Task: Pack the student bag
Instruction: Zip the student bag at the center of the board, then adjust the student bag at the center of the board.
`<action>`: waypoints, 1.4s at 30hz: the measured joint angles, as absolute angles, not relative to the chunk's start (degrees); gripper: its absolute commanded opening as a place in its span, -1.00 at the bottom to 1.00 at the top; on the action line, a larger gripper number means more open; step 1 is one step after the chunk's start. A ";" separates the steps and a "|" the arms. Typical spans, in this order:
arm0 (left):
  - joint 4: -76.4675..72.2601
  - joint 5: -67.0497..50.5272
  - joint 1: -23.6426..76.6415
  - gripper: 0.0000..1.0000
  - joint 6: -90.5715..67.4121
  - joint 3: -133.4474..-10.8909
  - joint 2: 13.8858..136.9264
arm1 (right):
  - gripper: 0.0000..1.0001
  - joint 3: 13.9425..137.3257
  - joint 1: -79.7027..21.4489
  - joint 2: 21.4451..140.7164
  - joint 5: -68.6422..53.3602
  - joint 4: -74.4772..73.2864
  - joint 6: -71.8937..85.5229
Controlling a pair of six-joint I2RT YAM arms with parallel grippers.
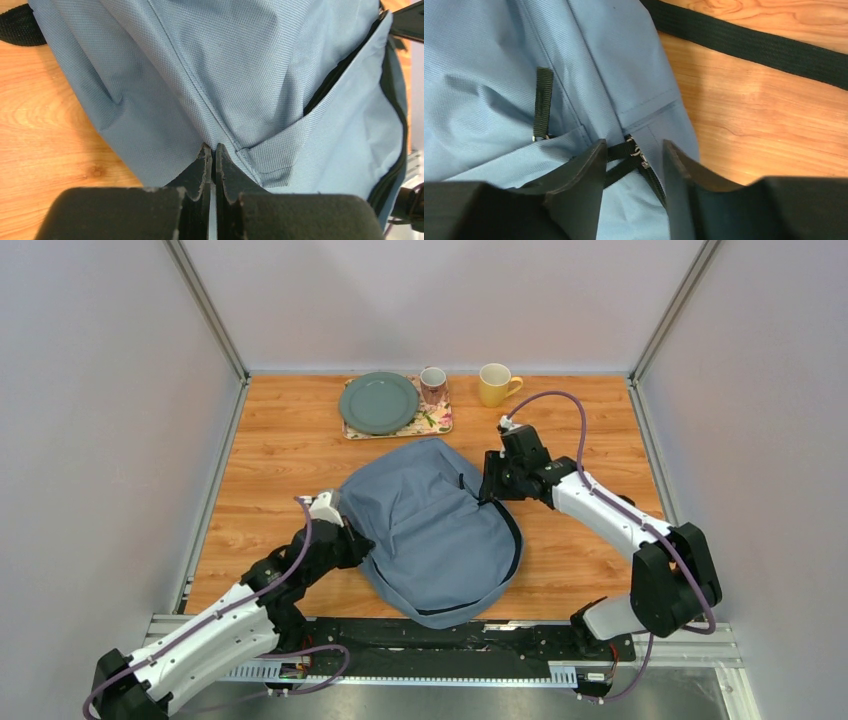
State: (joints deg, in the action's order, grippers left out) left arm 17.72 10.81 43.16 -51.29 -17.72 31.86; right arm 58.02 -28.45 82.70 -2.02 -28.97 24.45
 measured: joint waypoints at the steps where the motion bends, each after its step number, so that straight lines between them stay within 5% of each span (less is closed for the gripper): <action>1: 18.22 10.37 42.87 -0.75 -50.30 -18.79 33.56 | 0.25 57.39 -28.18 82.17 -1.96 -29.02 24.29; 2: 18.76 9.98 42.65 -0.52 -49.47 -19.88 35.09 | 0.27 56.88 -27.77 81.60 -1.72 -29.23 24.45; 4: 19.79 9.32 42.30 -0.38 -47.57 -22.04 37.91 | 0.28 56.71 -26.96 81.14 -1.50 -29.56 24.80; 6: 20.64 8.78 41.87 0.10 -46.04 -24.01 40.75 | 0.28 56.73 -25.41 81.25 -1.52 -29.67 25.26; 10: 21.28 7.88 41.30 0.40 -43.99 -25.87 44.66 | 0.27 56.60 -21.80 83.22 -3.79 -29.74 26.33; 21: 20.97 2.35 39.75 0.41 -39.00 -34.00 61.41 | 0.27 44.51 -20.97 82.24 -14.68 -19.57 32.88; 32: 25.74 -4.75 35.09 0.42 -30.20 -53.39 83.59 | 0.27 37.41 -24.47 69.73 -7.40 -21.89 38.24; 42: 27.92 -0.30 34.15 0.53 -26.28 -63.20 77.10 | 0.29 43.24 -26.61 62.11 7.11 -31.14 39.68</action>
